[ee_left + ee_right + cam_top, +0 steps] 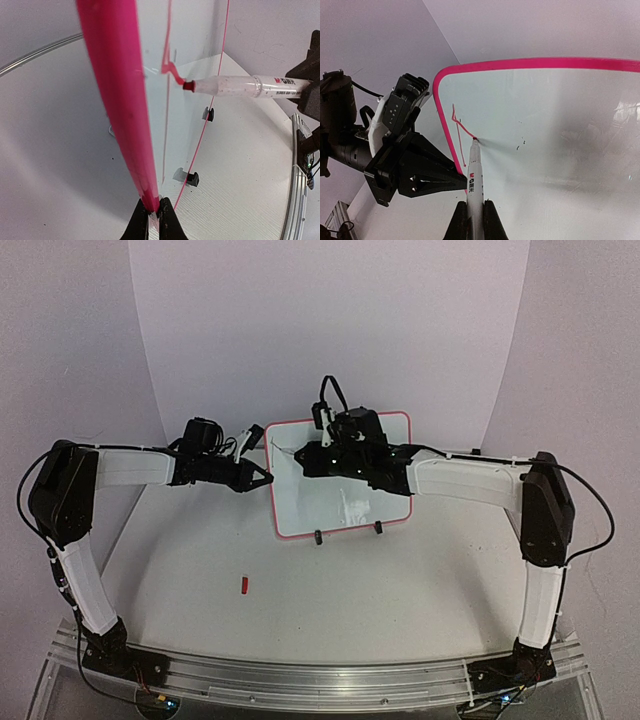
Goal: Write a sentence on the whiteboard
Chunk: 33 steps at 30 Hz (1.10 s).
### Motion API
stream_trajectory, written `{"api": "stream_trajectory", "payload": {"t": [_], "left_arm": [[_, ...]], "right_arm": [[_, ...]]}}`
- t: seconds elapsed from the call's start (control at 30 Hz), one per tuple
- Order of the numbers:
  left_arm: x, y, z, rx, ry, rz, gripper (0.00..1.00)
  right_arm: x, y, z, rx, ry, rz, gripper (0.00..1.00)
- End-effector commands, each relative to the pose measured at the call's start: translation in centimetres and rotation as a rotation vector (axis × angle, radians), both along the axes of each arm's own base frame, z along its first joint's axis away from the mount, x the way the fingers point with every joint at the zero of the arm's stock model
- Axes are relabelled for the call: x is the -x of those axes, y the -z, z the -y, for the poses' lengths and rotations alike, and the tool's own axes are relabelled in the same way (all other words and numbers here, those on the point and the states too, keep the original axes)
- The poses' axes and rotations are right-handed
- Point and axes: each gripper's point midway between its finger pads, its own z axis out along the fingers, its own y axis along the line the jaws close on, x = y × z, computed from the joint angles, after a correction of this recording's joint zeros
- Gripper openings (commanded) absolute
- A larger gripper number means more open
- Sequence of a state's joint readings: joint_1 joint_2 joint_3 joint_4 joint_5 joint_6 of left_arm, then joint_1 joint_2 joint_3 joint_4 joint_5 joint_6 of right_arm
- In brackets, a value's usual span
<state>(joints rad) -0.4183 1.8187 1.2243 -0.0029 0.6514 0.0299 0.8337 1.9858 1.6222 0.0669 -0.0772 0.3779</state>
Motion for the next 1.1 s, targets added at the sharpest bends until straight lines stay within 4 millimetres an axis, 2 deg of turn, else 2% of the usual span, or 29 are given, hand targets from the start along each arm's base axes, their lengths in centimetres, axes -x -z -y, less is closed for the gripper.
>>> {"api": "stream_trajectory", "payload": {"t": [0.0, 0.57, 0.83, 1.07], "left_arm": [[-0.3, -0.9, -0.3, -0.049, -0.008, 0.061, 0.00], [-0.4, -0.8, -0.2, -0.050, -0.007, 0.060, 0.00], [-0.4, -0.7, -0.3, -0.053, -0.010, 0.057, 0.00], [-0.4, -0.6, -0.3, -0.056, -0.011, 0.058, 0.00]], "right_arm": [[-0.1, -1.2, -0.2, -0.022, -0.029, 0.021, 0.00], [0.0, 0.1, -1.3, -0.017, -0.059, -0.008, 0.00], [-0.3, 0.0, -0.6, -0.010, -0.021, 0.001, 0.00], [-0.3, 0.1, 0.8, 0.010, 0.031, 0.007, 0.00]]}}
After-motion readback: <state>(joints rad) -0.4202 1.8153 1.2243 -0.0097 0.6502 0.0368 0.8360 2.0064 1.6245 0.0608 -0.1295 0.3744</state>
